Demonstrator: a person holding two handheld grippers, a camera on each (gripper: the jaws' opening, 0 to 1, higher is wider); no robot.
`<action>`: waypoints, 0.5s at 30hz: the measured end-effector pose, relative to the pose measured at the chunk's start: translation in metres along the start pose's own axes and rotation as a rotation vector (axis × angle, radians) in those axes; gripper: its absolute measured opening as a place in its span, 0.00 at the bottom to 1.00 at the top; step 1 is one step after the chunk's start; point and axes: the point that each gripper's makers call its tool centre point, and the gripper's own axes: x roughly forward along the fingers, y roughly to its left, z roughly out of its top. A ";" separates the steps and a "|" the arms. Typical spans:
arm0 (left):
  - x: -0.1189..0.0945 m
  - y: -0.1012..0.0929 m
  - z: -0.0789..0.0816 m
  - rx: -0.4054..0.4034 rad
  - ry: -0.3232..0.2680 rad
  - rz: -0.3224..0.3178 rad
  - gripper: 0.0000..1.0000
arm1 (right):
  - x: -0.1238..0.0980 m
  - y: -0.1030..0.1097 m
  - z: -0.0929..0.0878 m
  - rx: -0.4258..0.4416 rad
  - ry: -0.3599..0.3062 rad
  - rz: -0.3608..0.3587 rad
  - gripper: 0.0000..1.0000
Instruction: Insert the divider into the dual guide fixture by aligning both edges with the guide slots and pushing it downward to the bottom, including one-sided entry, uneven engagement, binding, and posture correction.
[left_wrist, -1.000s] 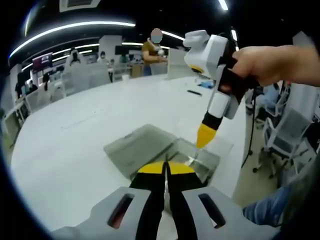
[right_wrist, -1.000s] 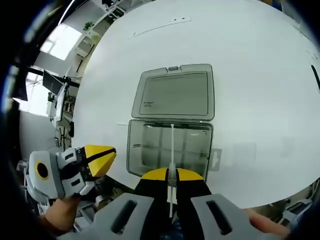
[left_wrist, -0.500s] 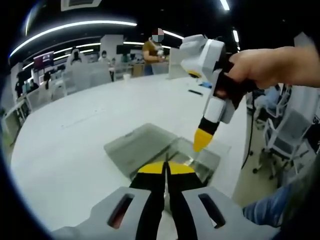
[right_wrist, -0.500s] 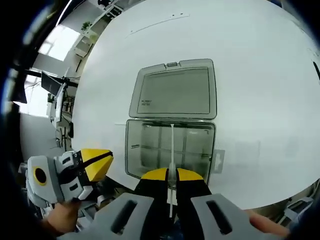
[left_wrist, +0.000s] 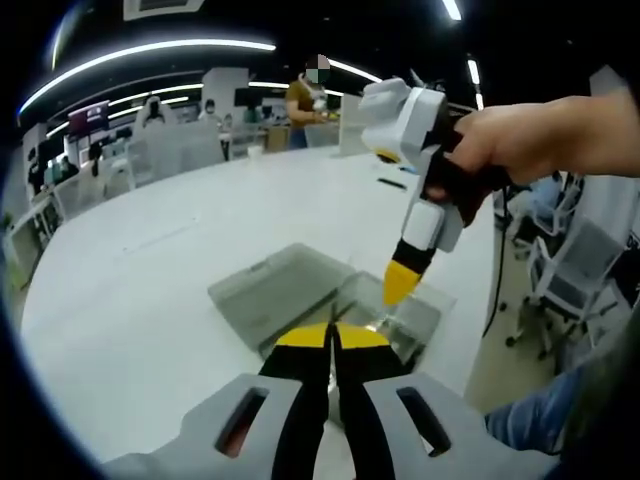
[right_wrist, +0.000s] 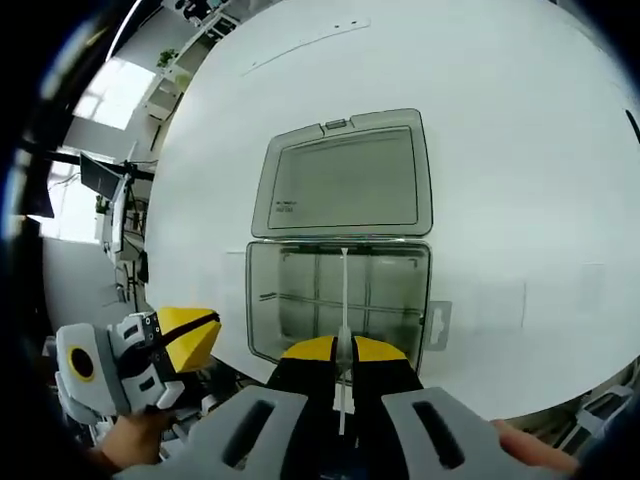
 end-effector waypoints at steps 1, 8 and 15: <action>0.000 0.000 0.000 0.000 0.000 0.000 0.00 | 0.000 0.000 0.000 0.003 -0.002 -0.001 0.00; -0.001 0.001 -0.001 -0.002 0.001 0.002 0.00 | 0.004 -0.003 0.001 0.012 0.003 -0.001 0.00; -0.001 0.003 -0.001 -0.003 0.002 0.003 0.00 | 0.010 -0.005 0.003 0.020 0.011 -0.007 0.00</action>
